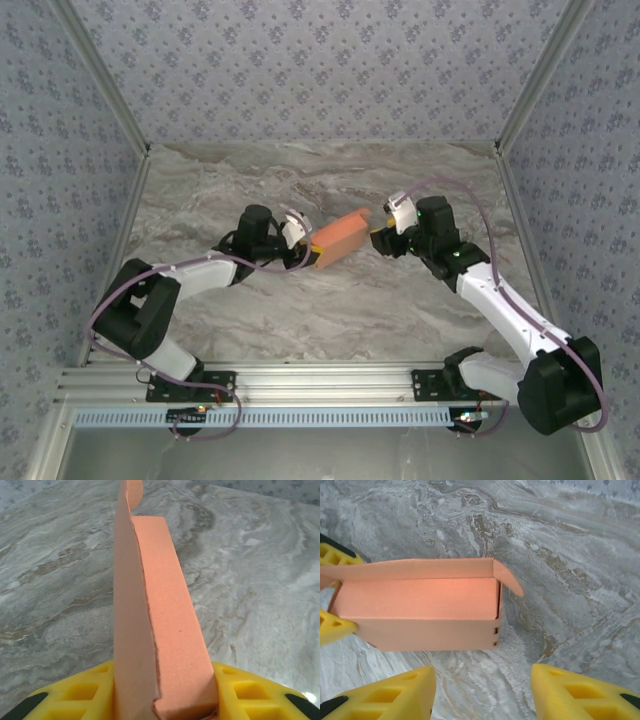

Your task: Fold the paper box

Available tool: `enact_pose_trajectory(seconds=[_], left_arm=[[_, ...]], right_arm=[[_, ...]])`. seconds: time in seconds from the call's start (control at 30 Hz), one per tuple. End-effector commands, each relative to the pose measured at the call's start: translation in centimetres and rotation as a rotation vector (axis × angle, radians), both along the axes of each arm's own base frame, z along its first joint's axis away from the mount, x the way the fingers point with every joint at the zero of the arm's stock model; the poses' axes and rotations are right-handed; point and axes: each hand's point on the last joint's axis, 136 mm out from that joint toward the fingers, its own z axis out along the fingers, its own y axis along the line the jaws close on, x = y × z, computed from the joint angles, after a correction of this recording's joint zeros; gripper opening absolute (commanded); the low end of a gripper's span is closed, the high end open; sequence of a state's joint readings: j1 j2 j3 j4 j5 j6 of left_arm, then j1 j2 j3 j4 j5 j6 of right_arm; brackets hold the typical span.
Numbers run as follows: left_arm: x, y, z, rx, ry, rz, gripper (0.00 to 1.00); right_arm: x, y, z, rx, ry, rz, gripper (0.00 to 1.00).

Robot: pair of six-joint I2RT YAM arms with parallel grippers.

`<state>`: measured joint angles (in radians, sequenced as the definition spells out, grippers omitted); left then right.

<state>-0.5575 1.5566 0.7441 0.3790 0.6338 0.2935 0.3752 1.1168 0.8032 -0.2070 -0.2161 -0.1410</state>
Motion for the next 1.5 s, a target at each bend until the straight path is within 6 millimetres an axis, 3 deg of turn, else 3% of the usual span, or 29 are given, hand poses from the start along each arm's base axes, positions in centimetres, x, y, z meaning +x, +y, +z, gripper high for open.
enact_pose_trajectory(seconds=[0.0, 0.37, 0.67, 0.97, 1.47], left_arm=[[-2.6, -0.7, 1.3, -0.029, -0.051, -0.197, 0.35], [-3.4, -0.6, 0.3, -0.021, -0.045, -0.316, 0.37], [-3.4, -0.5, 0.0, -0.018, -0.030, -0.321, 0.37], [-3.2, -0.5, -0.1, -0.010, -0.017, -0.312, 0.37], [-2.9, -0.8, -0.3, -0.008, -0.006, -0.300, 0.37]], right_arm=[[-0.5, -0.7, 0.0, -0.114, -0.039, 0.082, 0.55], [-0.9, -0.2, -1.3, -0.097, -0.003, 0.171, 0.54], [-1.2, 0.3, -2.5, -0.102, 0.047, 0.204, 0.41], [-1.5, 1.2, -3.1, -0.120, 0.065, 0.228, 0.22], [-0.9, 1.5, -3.7, -0.155, 0.104, 0.173, 0.10]])
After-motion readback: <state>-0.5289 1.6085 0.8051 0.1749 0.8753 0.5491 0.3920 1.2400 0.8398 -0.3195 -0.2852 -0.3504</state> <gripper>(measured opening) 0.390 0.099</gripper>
